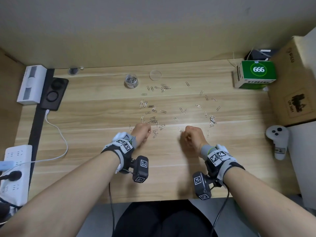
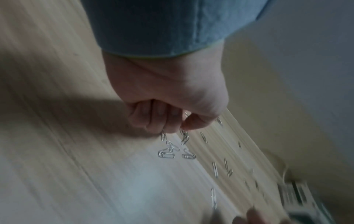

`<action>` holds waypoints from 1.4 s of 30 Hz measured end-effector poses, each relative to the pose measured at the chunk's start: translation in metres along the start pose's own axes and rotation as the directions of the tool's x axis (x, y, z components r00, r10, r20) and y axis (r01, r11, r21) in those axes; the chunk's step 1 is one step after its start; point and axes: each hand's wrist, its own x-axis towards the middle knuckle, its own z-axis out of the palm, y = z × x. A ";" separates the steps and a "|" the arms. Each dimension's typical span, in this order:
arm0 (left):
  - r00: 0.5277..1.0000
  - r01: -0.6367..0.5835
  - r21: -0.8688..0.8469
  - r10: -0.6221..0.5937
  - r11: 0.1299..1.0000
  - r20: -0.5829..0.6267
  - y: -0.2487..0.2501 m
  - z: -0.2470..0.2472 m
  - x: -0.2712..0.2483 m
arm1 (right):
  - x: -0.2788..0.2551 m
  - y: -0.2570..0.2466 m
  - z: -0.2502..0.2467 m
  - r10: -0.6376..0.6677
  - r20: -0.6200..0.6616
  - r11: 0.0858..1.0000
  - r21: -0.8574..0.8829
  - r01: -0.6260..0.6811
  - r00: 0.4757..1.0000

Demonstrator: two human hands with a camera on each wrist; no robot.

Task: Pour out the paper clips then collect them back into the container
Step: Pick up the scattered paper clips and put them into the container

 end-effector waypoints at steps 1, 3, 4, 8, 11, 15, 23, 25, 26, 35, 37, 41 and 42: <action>0.999 -0.029 0.033 0.029 0.999 -0.015 0.000 0.002 0.002 | 0.001 0.001 -0.001 0.009 -0.008 1.000 0.017 -0.009 1.000; 0.994 -0.083 0.208 0.096 0.975 -0.055 -0.002 0.004 0.005 | 0.003 0.003 -0.002 0.023 -0.017 0.999 0.050 -0.022 1.000; 0.989 -0.095 0.318 0.125 0.943 -0.075 -0.004 0.005 0.007 | 0.005 0.004 -0.002 0.025 -0.019 0.998 0.057 -0.024 0.999; 0.975 -0.141 0.628 0.218 0.765 -0.047 -0.011 0.008 0.014 | 0.012 0.007 -0.004 0.026 -0.023 0.997 0.072 -0.024 0.999; 0.961 -0.196 0.706 0.275 0.680 0.002 -0.009 0.009 0.015 | 0.016 0.007 -0.003 -0.031 -0.046 0.998 0.047 0.034 0.998; 0.966 -0.195 0.715 0.258 0.671 0.022 -0.004 0.012 0.014 | 0.025 0.015 -0.001 -0.113 -0.109 0.956 -0.281 0.078 0.988; 0.972 -0.182 0.775 0.228 0.605 0.051 -0.011 0.017 0.012 | 0.030 0.011 0.013 -0.150 -0.103 0.761 -0.647 0.049 0.983; 0.977 -0.177 0.729 0.210 0.661 0.047 -0.013 0.016 0.009 | 0.031 0.012 0.016 -0.135 -0.063 0.779 -0.623 0.066 0.989; 0.978 -0.169 0.688 0.209 0.706 0.026 -0.014 0.014 0.005 | 0.030 0.011 0.017 -0.130 -0.046 0.812 -0.578 0.080 0.990; 0.991 -0.090 0.181 0.106 0.979 -0.082 0.001 -0.033 -0.011 | 0.015 -0.022 0.032 -0.071 0.068 0.957 -0.278 0.087 0.995; 0.991 -0.080 0.186 0.098 0.979 -0.089 0.000 -0.038 -0.007 | 0.016 -0.025 0.038 -0.063 0.084 0.967 -0.241 0.082 0.994; 0.996 -0.042 0.126 0.052 0.991 -0.074 -0.006 -0.047 -0.005 | 0.013 -0.027 0.052 -0.053 0.144 0.990 -0.124 0.071 0.988; 0.998 -0.031 0.102 0.037 0.994 -0.054 -0.007 -0.048 -0.005 | 0.012 -0.027 0.055 -0.051 0.158 0.994 -0.088 0.065 0.986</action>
